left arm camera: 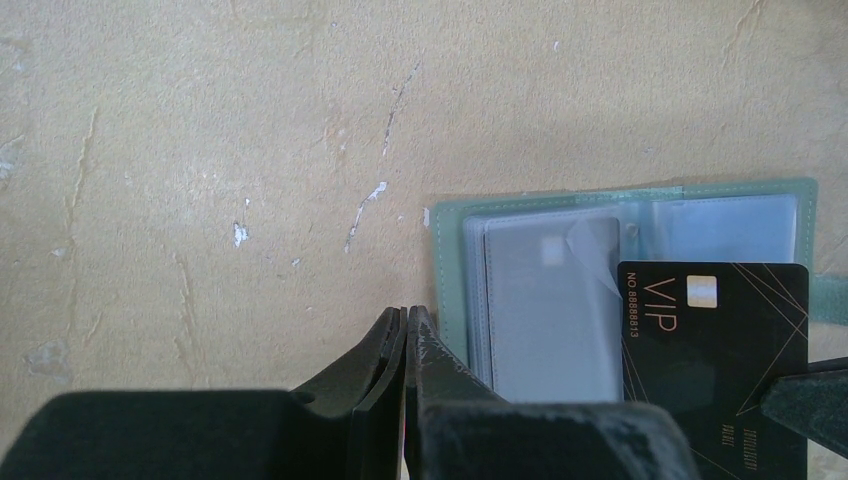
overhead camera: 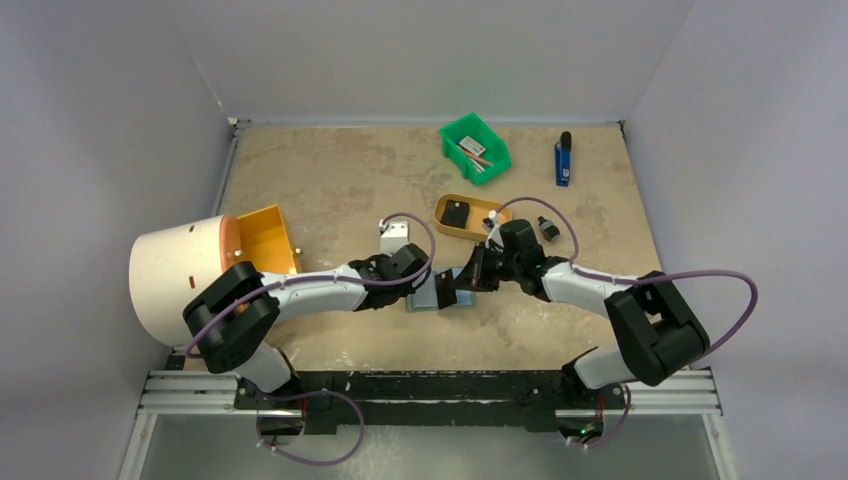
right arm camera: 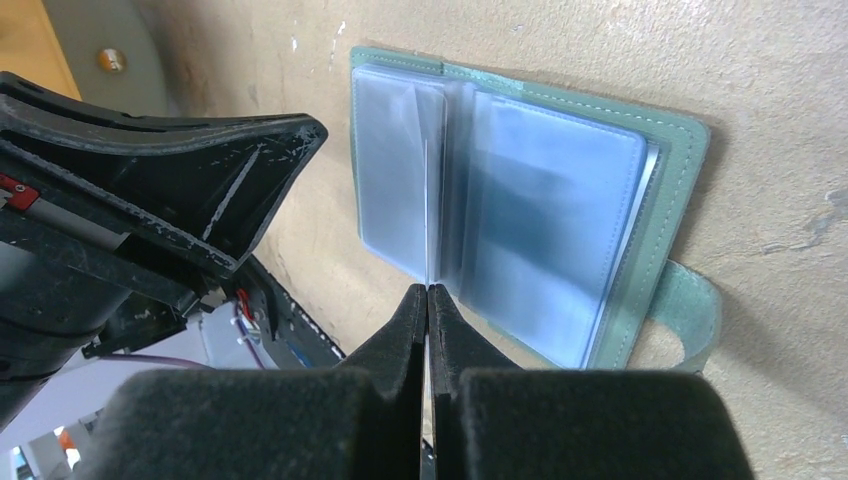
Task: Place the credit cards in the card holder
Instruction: Insert the credit card into the card holder.
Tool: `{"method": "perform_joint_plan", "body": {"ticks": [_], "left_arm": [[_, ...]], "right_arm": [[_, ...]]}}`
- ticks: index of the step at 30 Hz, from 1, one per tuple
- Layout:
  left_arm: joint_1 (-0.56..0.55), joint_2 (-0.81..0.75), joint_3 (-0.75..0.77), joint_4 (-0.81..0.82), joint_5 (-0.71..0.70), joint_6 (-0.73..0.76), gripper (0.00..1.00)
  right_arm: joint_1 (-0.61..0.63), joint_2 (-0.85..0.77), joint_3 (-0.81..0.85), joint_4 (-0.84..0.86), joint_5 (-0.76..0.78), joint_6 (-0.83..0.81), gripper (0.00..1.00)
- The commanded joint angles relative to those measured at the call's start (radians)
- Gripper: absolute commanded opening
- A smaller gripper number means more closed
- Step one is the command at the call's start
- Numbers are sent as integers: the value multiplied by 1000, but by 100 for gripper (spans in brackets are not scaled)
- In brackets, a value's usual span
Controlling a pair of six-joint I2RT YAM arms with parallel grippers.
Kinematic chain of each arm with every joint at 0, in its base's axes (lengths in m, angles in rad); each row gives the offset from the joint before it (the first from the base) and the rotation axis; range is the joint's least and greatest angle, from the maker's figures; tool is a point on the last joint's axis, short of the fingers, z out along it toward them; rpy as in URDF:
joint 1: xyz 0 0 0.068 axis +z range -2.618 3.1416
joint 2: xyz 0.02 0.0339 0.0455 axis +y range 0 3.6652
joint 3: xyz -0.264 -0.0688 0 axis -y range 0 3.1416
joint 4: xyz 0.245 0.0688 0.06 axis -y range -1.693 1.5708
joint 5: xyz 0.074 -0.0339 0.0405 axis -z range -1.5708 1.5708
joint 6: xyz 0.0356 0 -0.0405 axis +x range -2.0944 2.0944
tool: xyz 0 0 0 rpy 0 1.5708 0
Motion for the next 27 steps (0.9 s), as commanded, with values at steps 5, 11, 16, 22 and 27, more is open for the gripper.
{"method": "perform_joint_plan", "body": {"ticks": [5,11,16,22,27], "left_arm": [[2,4,-2,12,-23,-16,0],[2,12,-9,17,-20,-18,0],[2,8,-21,19,-20,-25,0],[3,-1,-29,19,-23,-26,0],[2,1,-30,20,-21,-29,0]], "right_arm": [[-1,25,9,56,-44,-12,0],[-2,50,1,69,-42,12,0],[-1,47,-9,56,-14,41,0],[-2,36,-7,16,29,26,0],[-2,23,-11,3,42,20,0]]}}
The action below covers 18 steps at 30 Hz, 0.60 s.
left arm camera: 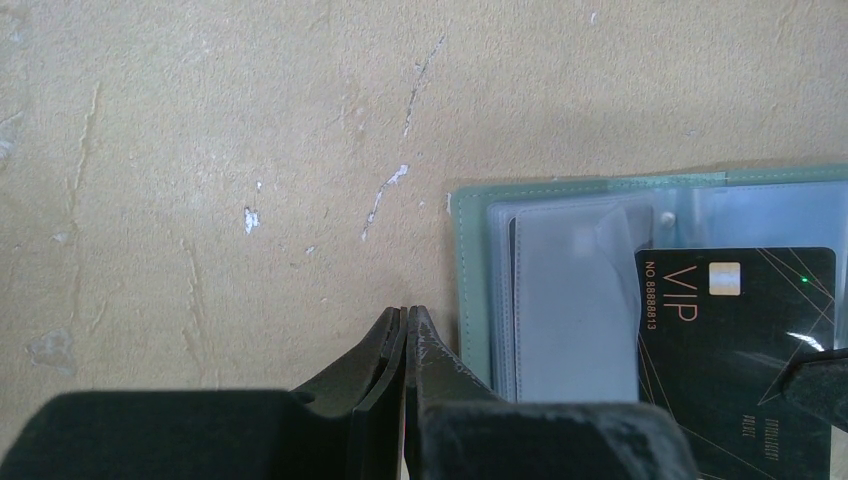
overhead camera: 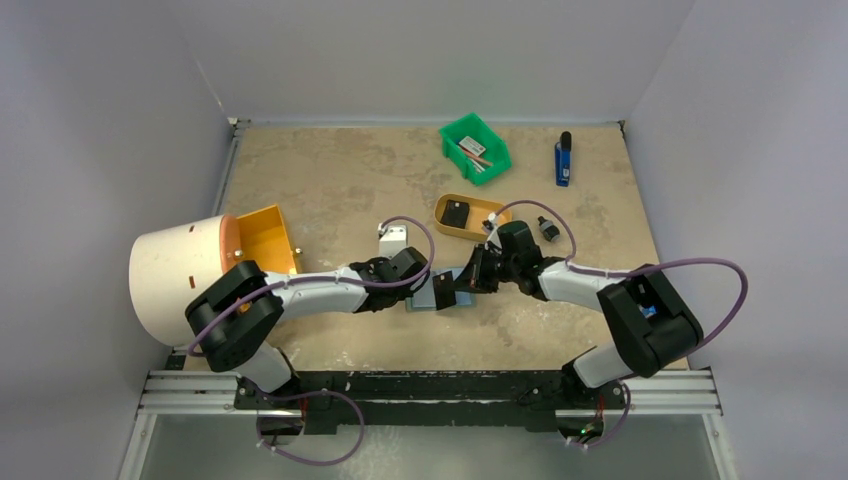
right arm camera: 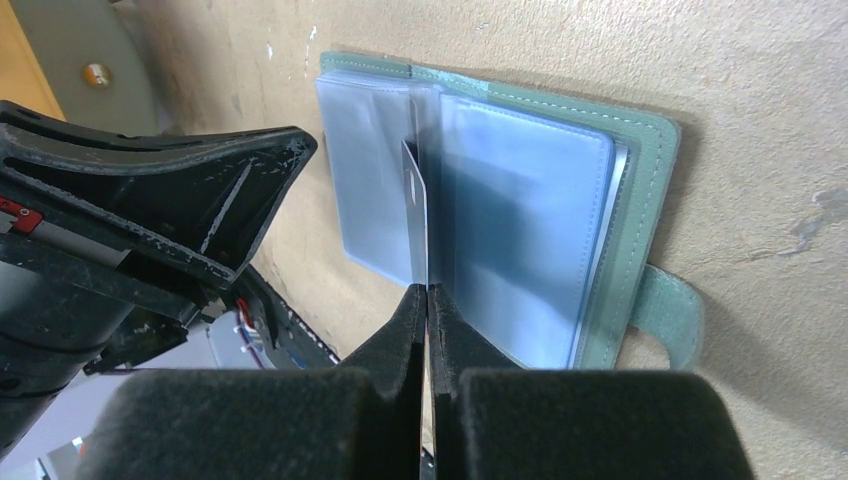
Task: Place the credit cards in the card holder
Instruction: Insert the credit card into the card holder.
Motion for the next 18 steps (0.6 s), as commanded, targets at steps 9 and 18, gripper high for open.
{"method": "perform_joint_plan", "body": {"ticks": [9,18], "left_arm": [[2,-14,-9,19,-20,-22,0],[2,-9,-10,22,-16,-22,0]], "right_arm": [[-2,-43,-12,-49,50,-31,0],[-2,-29,-14,44,21,-34,0]]}}
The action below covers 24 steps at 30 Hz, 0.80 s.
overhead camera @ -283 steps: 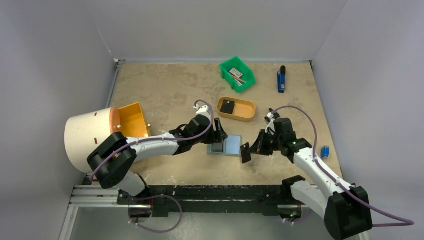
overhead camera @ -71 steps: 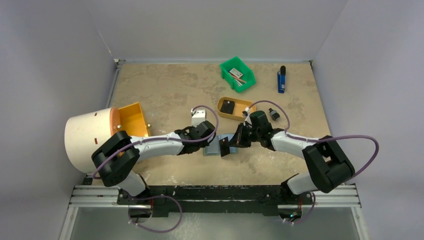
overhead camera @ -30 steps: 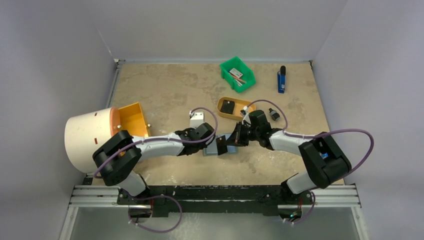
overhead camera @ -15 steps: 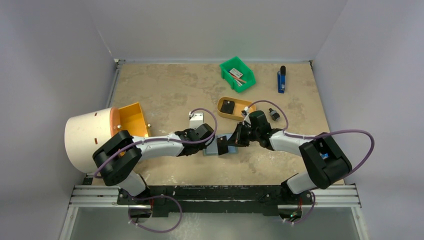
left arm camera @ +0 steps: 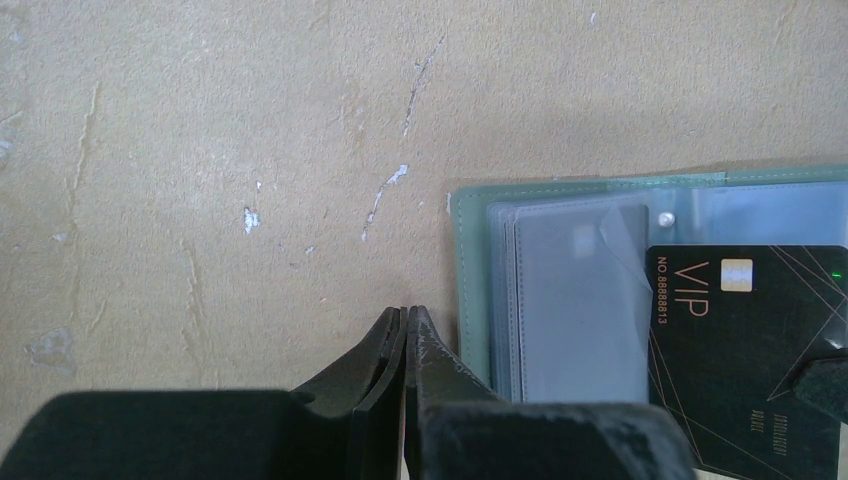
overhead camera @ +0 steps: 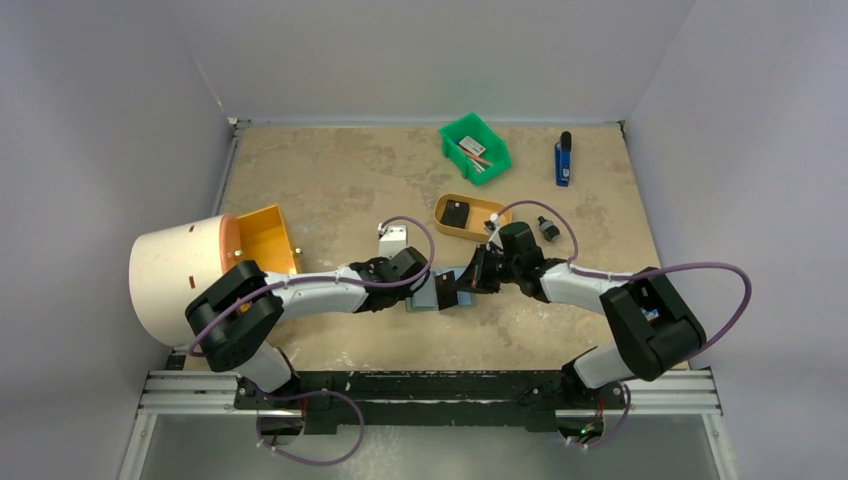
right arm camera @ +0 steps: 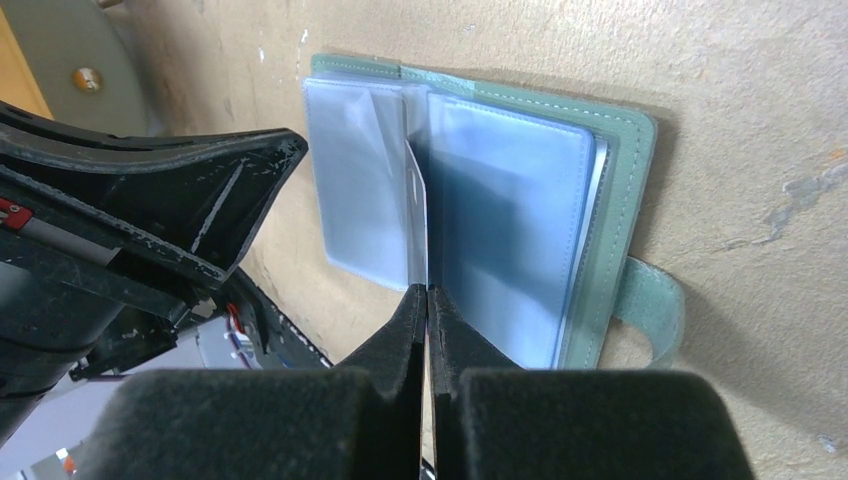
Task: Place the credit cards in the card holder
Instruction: Insert the credit card into the card holder.
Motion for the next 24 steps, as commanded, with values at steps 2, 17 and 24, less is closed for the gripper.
{"method": "perform_joint_plan", "body": {"ticks": [2,17,24], "left_arm": [[3,-6,-8,24,-13,-20,0],[2,-1,-9,29,-5,-19,0],[2,6,-9,35,5,-19,0]], "right_arm": [[-1,2,6,62,-18,-18,0],[-2,50,-7,122,-51,18,0],[-2,67,-23,172,-58,49,0]]}}
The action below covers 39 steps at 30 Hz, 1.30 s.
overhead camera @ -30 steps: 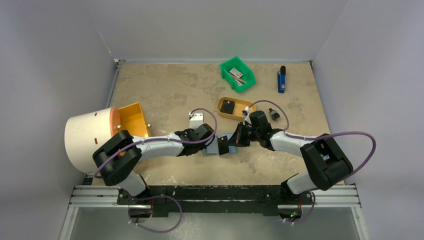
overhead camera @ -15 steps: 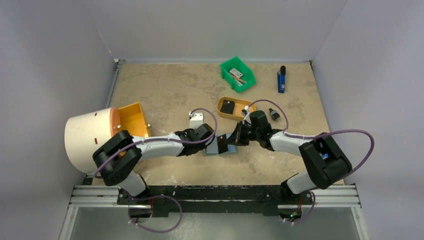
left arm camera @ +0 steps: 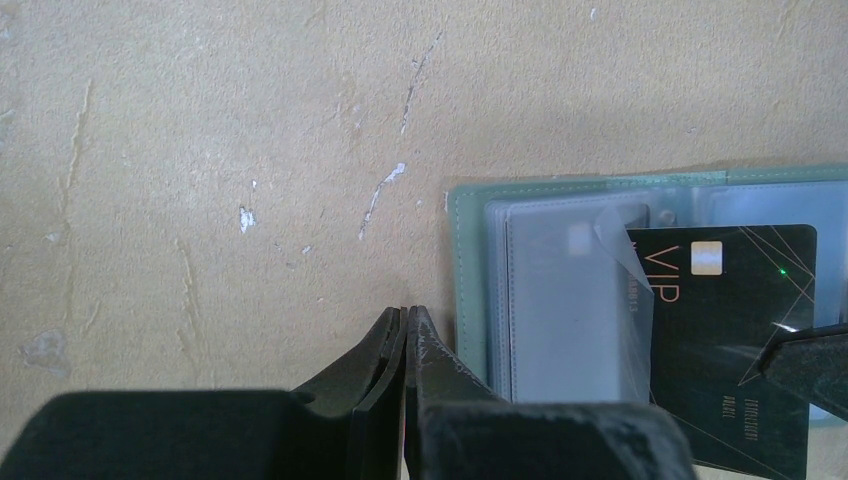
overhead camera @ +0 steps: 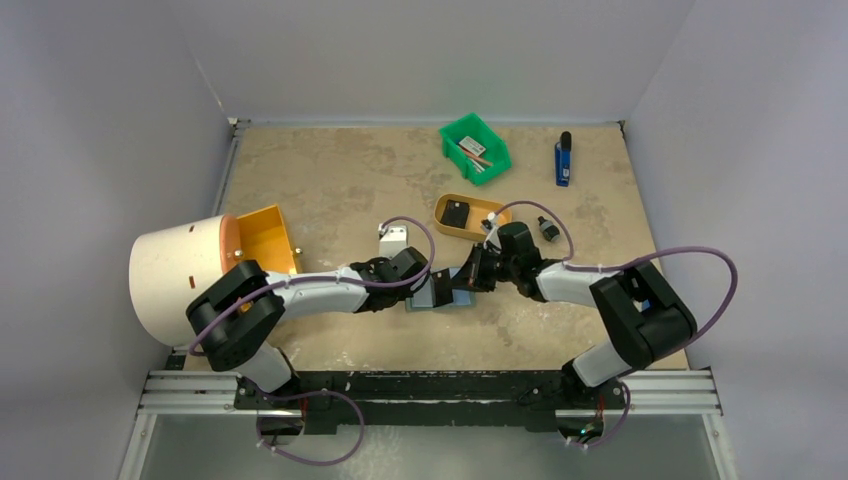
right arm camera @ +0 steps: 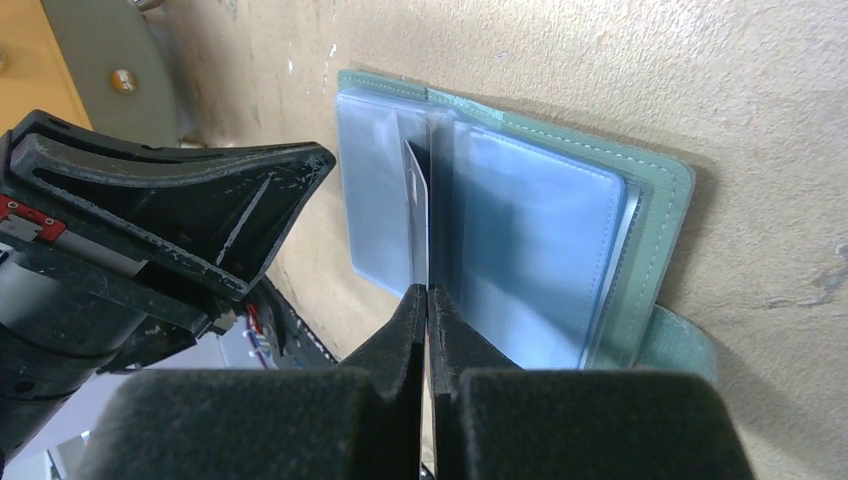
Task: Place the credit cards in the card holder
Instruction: Insert the credit card into the card holder.
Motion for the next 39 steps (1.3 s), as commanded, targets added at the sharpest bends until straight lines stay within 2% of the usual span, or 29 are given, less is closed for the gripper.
{"method": "perform_joint_plan", "body": {"ticks": [1,17,25,31,39], "left_arm": [[2,2,-9,32,1,-19,0],[2,2,-20,51,20,-27,0],[2,-5,-34,70,34,-38,0],[1,4,-43,91,54,-41,0],[0,2,-53,99,61,-45,0]], "right_arm": [[-2,8,-19,58,-13,25,0],[-2,83,-42,154,-10,153,0],[-1,65,-70,128,2,195,0],[-2,102,-84,220,1,250,0],[-2,101,-89,250,20,276,0]]}}
